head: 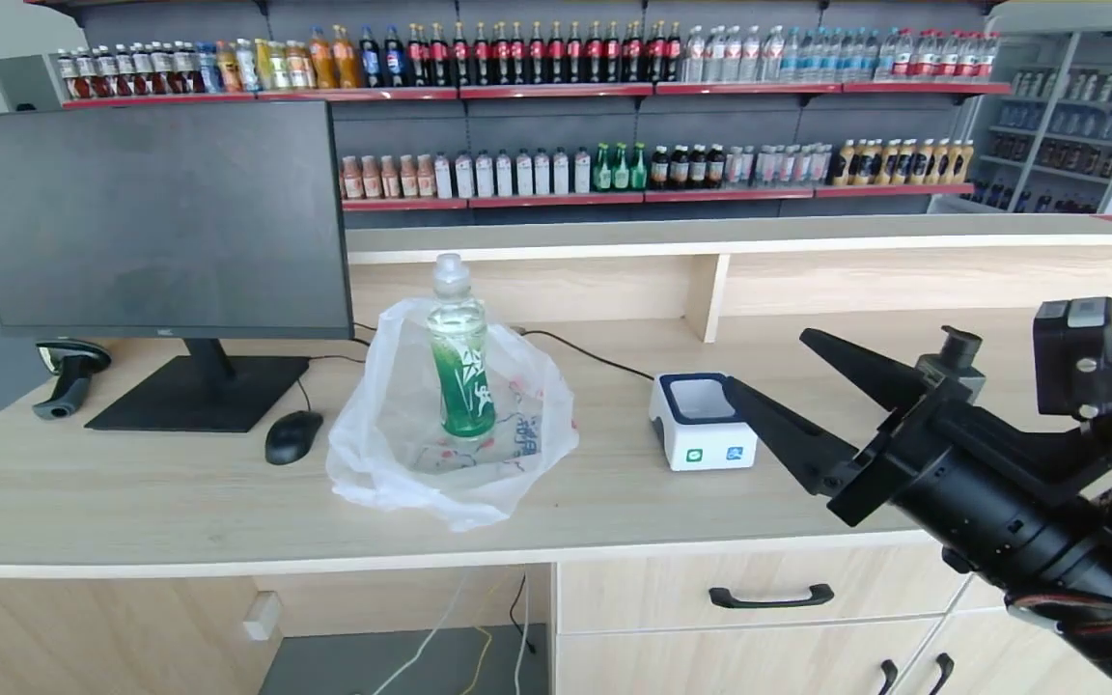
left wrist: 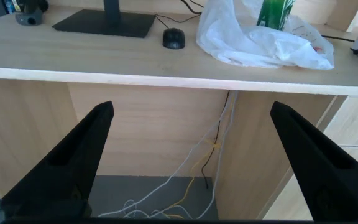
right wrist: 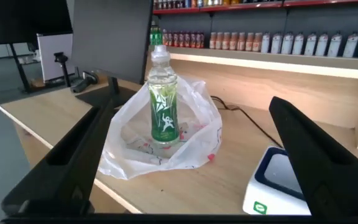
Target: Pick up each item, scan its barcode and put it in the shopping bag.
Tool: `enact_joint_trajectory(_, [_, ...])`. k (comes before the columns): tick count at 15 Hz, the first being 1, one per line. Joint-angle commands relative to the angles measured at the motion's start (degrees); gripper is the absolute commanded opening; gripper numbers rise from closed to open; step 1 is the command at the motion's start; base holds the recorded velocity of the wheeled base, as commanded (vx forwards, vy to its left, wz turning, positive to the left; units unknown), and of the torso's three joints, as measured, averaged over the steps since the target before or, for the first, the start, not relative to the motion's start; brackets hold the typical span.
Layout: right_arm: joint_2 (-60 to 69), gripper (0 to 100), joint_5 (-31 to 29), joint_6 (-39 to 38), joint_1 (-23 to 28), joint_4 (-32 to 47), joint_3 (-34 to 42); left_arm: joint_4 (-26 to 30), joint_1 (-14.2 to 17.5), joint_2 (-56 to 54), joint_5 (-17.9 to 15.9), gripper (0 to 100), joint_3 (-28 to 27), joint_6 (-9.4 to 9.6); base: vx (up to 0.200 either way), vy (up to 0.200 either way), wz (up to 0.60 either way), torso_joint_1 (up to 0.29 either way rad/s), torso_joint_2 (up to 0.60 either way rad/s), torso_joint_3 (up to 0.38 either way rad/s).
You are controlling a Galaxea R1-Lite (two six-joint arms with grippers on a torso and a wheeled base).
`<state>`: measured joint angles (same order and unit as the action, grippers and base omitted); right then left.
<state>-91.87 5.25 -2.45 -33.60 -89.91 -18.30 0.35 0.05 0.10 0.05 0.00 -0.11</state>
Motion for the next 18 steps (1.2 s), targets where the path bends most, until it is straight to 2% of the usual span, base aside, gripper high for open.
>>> enact_joint_trajectory(1, [-1.30, 100, 0.02, 0.87, -0.06, -0.09, -0.25, 0.00, 0.04, -0.01, 0.04, 100, 0.00, -0.07, 0.000, -0.200, -0.60, 0.002, 0.00, 0.002])
enact_joint_trajectory(13, [-5.08, 100, 0.02, 1.22, 0.37, -0.09, -2.53, 0.00, -0.05, -0.01, -0.05, 100, 0.00, 0.02, 0.000, -0.200, 0.00, 0.003, 0.00, 0.002])
enact_joint_trajectory(17, [-5.78, 100, 0.02, 1.66, 0.37, -0.09, -3.06, 0.00, 0.04, -0.01, 0.04, 100, 0.00, -0.07, 0.000, -0.200, 0.60, 0.000, 0.00, 0.002])
enact_joint_trajectory(18, [-5.78, 100, 0.02, 1.66, 0.46, -0.09, -3.06, 0.00, -0.05, -0.01, 0.04, 100, 0.00, -0.07, 0.000, -0.200, 0.00, -0.002, 0.00, 0.007])
